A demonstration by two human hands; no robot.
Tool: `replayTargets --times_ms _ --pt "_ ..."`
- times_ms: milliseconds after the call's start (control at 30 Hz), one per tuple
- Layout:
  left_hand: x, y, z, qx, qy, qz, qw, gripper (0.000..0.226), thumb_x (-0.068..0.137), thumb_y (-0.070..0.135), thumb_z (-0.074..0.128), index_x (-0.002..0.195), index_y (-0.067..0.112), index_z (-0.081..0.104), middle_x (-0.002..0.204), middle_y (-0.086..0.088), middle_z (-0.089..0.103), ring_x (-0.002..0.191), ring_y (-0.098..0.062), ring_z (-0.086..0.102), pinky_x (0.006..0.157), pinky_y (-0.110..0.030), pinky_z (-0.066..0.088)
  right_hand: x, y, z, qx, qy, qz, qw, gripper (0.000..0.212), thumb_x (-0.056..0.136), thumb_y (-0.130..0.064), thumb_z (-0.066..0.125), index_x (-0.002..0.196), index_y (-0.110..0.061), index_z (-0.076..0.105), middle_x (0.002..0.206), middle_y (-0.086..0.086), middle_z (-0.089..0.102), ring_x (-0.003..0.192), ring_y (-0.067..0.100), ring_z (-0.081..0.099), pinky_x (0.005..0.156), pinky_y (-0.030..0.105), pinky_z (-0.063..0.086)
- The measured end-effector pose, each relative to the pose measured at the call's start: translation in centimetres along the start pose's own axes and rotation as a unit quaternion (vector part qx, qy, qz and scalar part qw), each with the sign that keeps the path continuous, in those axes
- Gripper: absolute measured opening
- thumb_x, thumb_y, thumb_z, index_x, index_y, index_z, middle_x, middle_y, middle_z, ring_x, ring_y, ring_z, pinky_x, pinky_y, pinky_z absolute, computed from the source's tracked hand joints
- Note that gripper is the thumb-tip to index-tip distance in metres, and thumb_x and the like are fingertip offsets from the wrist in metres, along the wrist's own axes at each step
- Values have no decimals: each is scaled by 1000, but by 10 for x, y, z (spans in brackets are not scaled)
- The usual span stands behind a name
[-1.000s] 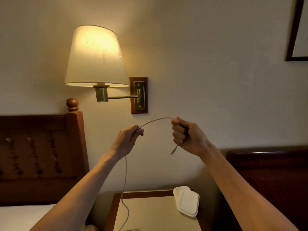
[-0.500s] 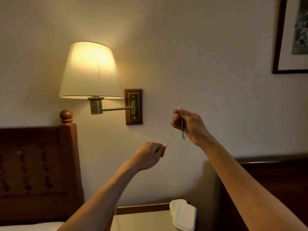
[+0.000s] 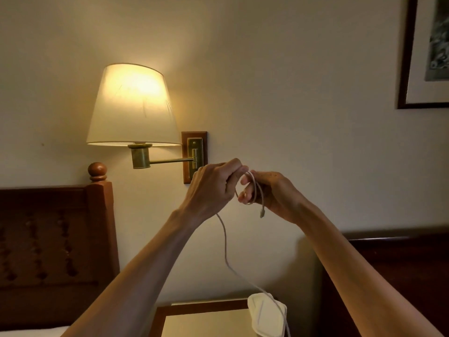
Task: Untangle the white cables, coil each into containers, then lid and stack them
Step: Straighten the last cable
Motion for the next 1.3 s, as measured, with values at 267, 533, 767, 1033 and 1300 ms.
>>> replayTargets --times_ms 267,533,767,1033,1300 --pt "-9 -7 7 -74 25 -42 996 22 102 32 42 86 22 53 61 14 47 53 -8 51 50 -14 37 -16 6 23 278 -116 12 953 25 97 -13 42 88 -6 65 84 12 67 78 24 66 76 31 56" --pt "-45 -35 32 -290 -20 -215 932 40 102 34 39 74 8 52 57 3 42 50 -10 37 48 -22 32 -10 -15 22 424 -148 21 893 24 97 -11 37 84 -9 57 57 -7 34 42 5 26 42 18 27" --pt "-108 -66 56 -351 -66 -326 875 35 102 32 39 78 12 55 57 8 42 48 -10 32 42 -22 27 -10 -28 -5 434 -67 35 898 26 94 -10 36 77 -12 55 52 -8 40 42 5 38 43 16 33" --pt "-86 -11 66 -107 -355 -170 913 39 102 33 42 67 21 52 59 7 48 49 -4 43 54 -18 36 0 -6 -1 227 51 31 972 29 101 -14 39 78 -11 57 68 3 59 62 15 59 59 24 51" --pt "-36 31 -1 17 -148 45 988 30 99 40 46 86 22 66 57 20 49 44 -3 46 50 -9 32 -11 -5 13 -63 86 14 994 35 103 -21 42 80 -6 64 63 2 64 57 9 60 55 19 48"
Point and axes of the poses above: each hand's wrist, its own x-axis towards the middle knuckle, its own z-axis out of the palm, y = z × x, the point moved 8 cm from there along x, towards the middle knuckle
